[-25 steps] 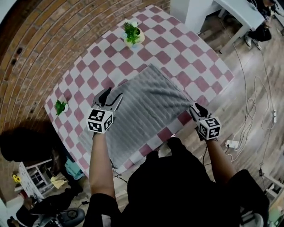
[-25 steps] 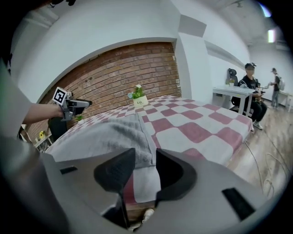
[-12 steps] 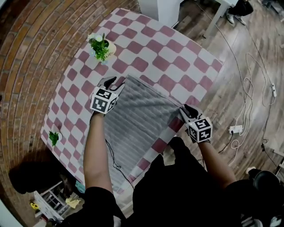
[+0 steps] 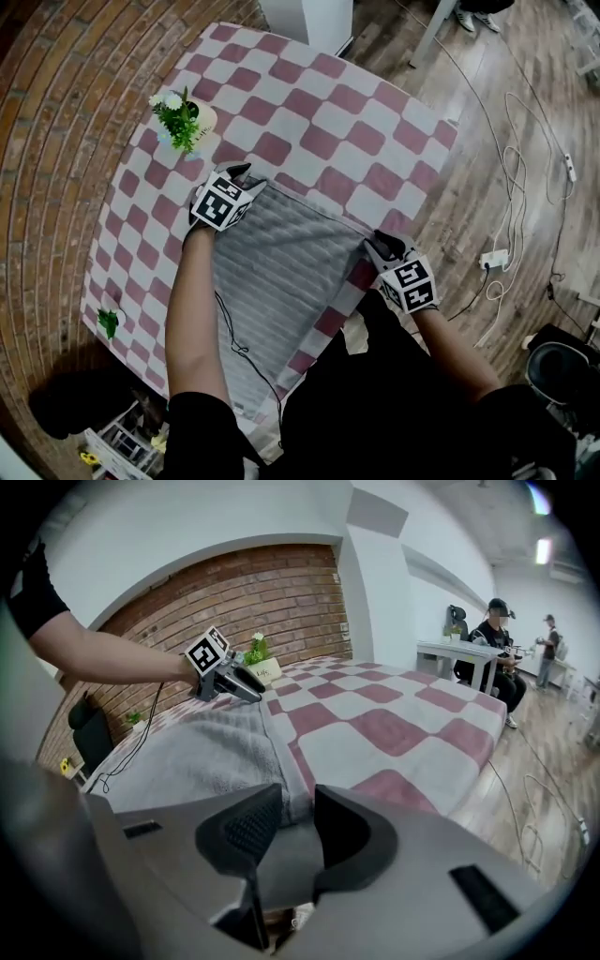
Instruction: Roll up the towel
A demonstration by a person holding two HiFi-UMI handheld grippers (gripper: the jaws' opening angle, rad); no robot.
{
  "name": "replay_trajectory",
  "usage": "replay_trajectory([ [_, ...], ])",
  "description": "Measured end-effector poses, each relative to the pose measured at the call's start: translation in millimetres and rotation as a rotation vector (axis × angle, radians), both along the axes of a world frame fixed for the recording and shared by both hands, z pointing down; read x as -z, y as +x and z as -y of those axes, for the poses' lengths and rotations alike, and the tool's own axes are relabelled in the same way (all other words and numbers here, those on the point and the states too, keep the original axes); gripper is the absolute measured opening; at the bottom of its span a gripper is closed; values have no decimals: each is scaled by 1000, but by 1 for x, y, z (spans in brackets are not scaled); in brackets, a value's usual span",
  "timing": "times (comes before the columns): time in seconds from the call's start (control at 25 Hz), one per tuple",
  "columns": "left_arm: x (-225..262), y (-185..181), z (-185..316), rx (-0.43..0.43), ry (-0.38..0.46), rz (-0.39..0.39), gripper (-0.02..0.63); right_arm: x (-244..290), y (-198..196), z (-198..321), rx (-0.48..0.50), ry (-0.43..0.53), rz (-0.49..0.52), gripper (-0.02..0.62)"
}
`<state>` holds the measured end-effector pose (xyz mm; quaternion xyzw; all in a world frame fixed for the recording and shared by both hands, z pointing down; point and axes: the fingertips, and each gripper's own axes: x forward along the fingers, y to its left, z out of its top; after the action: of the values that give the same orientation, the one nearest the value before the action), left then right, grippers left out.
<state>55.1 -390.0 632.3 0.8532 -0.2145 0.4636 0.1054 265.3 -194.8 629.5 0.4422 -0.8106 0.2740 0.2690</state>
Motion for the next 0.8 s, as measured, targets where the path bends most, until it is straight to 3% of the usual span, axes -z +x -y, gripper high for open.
replay_trajectory([
  [0.2,-3,9,-10,-17,-62,-60,121,-2,5,-1,-15,-7,-73,69],
  [0.32,-2,10,-15,-22,-41,-61,34,0,2,-1,6,6,-83,51],
  [0.6,48,-1,-7,5,144,-101,26,46,-11,1,55,165,-35,40],
  [0.8,100,-22,-11,66,260,-102,26,101,-42,-5,179,277,54,40],
])
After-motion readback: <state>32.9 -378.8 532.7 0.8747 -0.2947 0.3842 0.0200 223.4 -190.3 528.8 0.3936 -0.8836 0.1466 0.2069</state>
